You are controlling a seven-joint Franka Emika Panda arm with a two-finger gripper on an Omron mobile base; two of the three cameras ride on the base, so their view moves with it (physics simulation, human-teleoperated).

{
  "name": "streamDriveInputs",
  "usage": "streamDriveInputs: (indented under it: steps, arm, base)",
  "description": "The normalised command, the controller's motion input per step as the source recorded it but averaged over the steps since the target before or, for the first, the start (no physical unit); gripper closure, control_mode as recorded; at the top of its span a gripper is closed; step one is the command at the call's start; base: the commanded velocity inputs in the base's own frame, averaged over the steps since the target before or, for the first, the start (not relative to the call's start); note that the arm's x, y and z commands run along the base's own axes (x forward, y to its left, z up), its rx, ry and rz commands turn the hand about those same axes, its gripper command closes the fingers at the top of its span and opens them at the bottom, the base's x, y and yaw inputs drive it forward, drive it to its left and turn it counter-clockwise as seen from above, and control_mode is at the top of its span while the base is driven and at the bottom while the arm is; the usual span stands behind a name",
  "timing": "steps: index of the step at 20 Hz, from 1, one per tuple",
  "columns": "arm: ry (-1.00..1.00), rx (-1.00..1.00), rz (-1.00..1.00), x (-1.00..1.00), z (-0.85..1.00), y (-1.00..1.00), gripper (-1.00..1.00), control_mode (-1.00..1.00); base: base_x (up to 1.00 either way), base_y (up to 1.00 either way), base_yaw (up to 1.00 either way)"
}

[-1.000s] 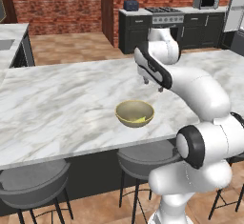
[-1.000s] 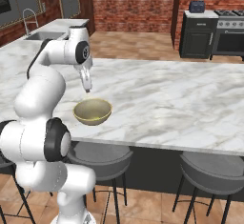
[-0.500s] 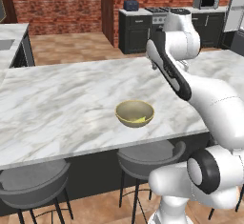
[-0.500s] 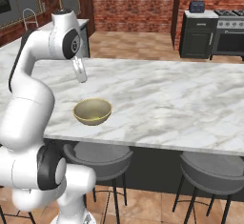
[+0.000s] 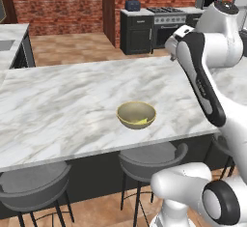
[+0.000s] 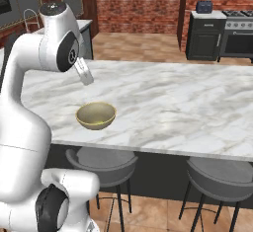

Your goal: There is a bowl on the dining counter. Grab a lemon wedge from the fridge and place it in the bowl. Then get the liquor bottle and glass cup from the cabinet and place them next to the bowl.

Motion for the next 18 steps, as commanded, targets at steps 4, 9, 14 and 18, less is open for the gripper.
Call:
streamDriveInputs:
  steps: [4,9,14,18]
  arm:
    - [-0.25,-0.08,0.25,-0.68,0.09,-0.24,-1.0,-1.0]
    - [-0.1,-0.09,0.06,-0.46,0.02,-0.03,-1.0,1.0]
    - [0.0,0.0,0.0,0.0,0.0,0.0,-1.0,1.0]
    - [0.0,0.0,0.0,0.0,0.0,0.0,-1.0,1.0]
  base:
    - [0.0,0.0,0.0]
    - [-0.11,0.0,0.0]
    - [-0.71,-0.49,0.03]
    - [-0.39,-1.0,0.08]
